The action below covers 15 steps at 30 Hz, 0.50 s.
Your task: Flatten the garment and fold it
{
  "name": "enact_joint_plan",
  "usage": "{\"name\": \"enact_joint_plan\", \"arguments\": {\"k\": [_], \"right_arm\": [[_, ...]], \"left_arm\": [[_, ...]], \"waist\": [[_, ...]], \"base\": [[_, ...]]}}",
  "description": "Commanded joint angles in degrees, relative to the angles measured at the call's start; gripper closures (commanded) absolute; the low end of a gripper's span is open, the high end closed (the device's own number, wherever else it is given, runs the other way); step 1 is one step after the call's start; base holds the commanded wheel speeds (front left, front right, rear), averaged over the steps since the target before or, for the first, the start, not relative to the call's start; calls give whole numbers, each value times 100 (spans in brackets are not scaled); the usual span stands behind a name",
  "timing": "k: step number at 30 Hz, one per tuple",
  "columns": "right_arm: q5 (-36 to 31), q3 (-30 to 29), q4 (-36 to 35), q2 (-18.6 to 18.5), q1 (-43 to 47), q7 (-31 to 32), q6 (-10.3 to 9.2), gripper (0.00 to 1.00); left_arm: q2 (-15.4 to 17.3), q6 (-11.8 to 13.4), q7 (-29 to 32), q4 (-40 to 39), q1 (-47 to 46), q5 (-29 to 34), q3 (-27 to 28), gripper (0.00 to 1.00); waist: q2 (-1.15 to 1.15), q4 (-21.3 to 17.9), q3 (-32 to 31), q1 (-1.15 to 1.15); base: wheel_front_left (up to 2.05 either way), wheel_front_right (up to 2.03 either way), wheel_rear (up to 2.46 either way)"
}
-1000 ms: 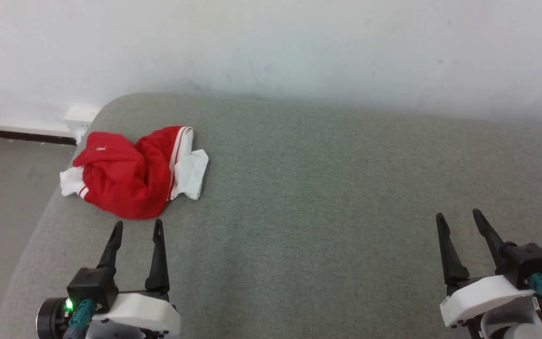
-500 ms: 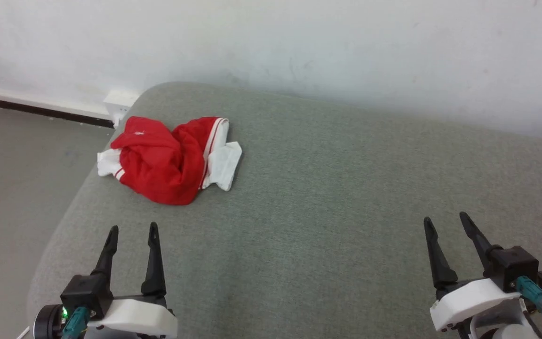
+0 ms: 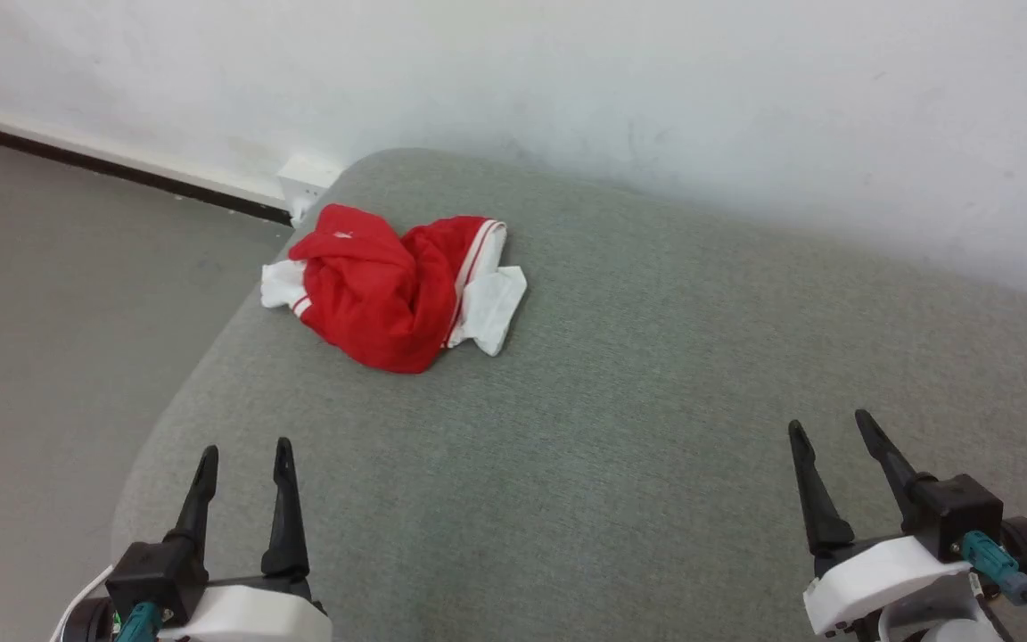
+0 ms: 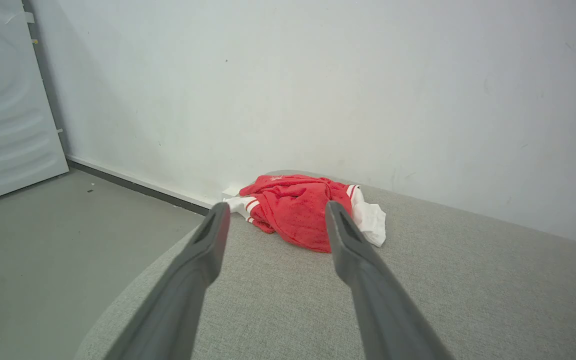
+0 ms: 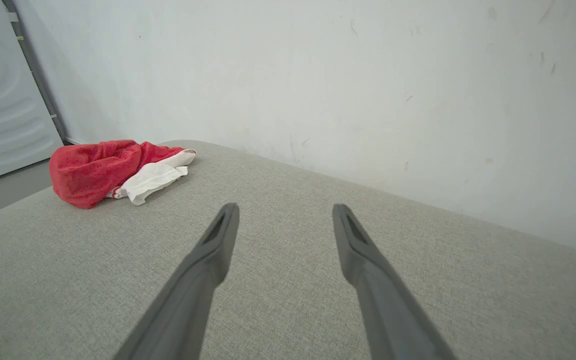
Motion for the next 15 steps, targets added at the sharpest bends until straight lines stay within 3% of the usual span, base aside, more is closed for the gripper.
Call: {"name": "enact_joint_plan", "arguments": {"k": [1, 15], "right_arm": [[-7, 6, 39, 14, -42, -71, -4, 0], [-19, 11, 160, 16, -15, -238, -5, 0]], "left_arm": [[-21, -4, -71, 17, 77, -84, 24, 0], [-24, -1, -238, 4, 231, -223, 68, 0]], "waist": [[1, 151, -79, 0], [1, 495, -125, 0]], "base": [[0, 0, 0], [0, 0, 0]]}}
